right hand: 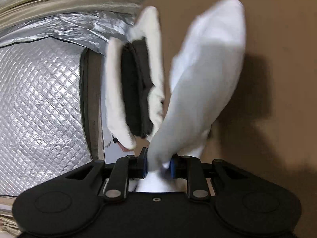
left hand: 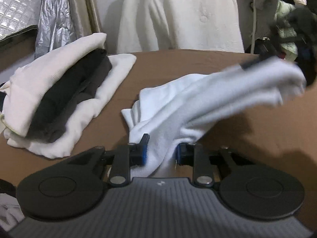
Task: Fold clothes
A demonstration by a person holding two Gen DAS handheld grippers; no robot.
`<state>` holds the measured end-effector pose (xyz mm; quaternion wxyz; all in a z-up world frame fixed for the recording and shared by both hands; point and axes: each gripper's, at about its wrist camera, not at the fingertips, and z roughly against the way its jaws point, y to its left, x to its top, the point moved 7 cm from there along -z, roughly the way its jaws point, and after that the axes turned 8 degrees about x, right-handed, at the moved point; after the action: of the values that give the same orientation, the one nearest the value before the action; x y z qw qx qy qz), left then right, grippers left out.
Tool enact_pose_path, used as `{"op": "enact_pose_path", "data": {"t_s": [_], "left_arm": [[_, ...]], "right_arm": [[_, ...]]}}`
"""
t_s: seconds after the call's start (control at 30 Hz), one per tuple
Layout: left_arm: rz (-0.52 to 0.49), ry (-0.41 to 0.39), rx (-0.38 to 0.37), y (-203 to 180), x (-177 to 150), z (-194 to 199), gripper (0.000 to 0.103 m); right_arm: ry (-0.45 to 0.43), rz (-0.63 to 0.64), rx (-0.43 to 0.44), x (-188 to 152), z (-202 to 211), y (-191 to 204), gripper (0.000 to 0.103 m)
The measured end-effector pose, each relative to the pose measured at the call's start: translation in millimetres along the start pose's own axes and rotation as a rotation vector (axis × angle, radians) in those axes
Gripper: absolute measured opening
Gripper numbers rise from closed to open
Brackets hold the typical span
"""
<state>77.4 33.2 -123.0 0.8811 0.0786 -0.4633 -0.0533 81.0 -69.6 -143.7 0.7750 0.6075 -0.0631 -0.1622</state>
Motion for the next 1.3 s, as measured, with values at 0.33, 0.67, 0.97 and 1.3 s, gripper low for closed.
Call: {"op": "enact_pose_path", "data": {"t_s": [0.33,0.67,0.97,1.3], "left_arm": [[-0.114,-0.158,0.132,4.8,9.7,32.4,0.022],[0.612,0.382,-0.262,10.7,-67.3,39.2,0.065],[1.510,0.335,-0.715,7.1,-80.9,36.5,0.079],[1.779,0.348,-0.751,-28.5,-82.2,19.1,0.097]], "right_arm": [[-0.048,0.008,0.150,9.2,20.2,30.4,0.016],[-0.022,0.011,0.061,3.5,21.7,28.6,0.015],[-0.030,-0.009,0.085,-2.3,38.9,9.2,0.015],[-0.046,-0.043,0.133,-6.4,39.0,-1.3,0.015]]}}
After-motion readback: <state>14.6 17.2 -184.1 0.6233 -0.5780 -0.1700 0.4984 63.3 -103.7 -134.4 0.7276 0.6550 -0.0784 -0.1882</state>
